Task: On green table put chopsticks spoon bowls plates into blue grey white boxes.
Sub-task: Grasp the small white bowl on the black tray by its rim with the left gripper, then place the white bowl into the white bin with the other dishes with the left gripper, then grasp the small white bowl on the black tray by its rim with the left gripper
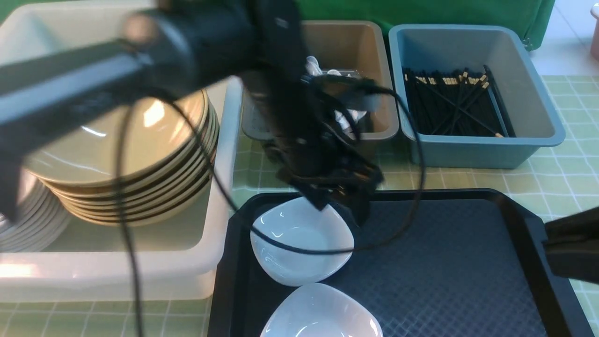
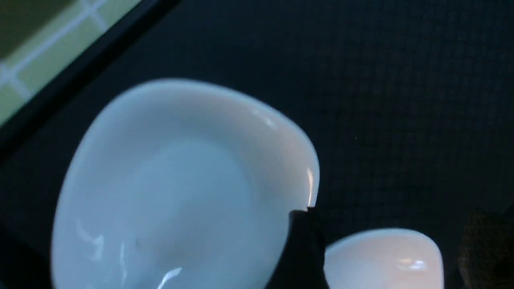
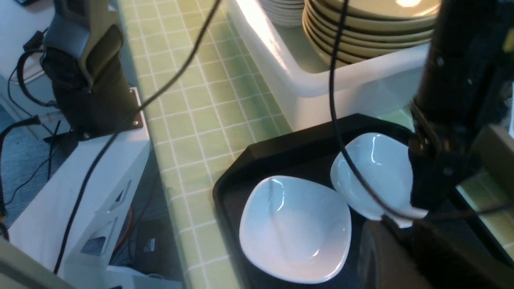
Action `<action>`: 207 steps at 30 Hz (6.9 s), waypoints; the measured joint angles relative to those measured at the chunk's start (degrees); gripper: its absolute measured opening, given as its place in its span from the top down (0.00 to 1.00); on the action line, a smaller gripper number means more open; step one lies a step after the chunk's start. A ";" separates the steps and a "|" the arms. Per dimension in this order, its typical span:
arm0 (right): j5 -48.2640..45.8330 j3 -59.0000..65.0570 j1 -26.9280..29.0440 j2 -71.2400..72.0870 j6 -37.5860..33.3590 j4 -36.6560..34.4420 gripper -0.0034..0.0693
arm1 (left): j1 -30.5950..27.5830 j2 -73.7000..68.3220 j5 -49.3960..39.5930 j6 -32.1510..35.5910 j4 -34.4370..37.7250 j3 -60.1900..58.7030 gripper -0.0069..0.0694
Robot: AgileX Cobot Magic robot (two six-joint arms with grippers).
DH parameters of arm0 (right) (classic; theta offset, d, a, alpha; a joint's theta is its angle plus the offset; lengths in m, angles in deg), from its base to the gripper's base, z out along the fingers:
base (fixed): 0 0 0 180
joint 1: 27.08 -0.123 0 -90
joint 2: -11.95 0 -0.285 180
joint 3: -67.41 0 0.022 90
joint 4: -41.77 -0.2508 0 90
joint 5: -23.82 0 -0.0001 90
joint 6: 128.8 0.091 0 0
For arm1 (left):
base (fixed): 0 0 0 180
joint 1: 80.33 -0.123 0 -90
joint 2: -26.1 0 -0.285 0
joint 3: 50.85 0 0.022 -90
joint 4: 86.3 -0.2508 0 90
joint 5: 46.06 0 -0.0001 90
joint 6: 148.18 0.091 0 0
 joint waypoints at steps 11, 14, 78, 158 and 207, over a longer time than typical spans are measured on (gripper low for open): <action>-0.39 0.00 0.00 0.00 -0.06 0.00 0.79 | 9.55 -1.08 -0.24 38.23 -10.56 0.06 0.32; -0.58 0.00 0.00 0.00 -0.11 0.06 0.79 | 9.55 -0.81 0.03 43.97 -10.30 -3.33 0.32; -1.44 0.00 0.00 0.00 -0.50 0.28 0.72 | -7.63 -0.94 0.30 30.03 19.04 -1.33 0.89; 5.11 0.00 0.00 0.00 -1.72 -1.52 0.64 | -68.78 25.52 13.44 -20.16 -16.99 -32.55 0.14; 5.17 0.00 0.00 0.00 0.19 -1.64 0.63 | 7.57 1.38 15.60 -8.15 -18.33 -17.68 0.23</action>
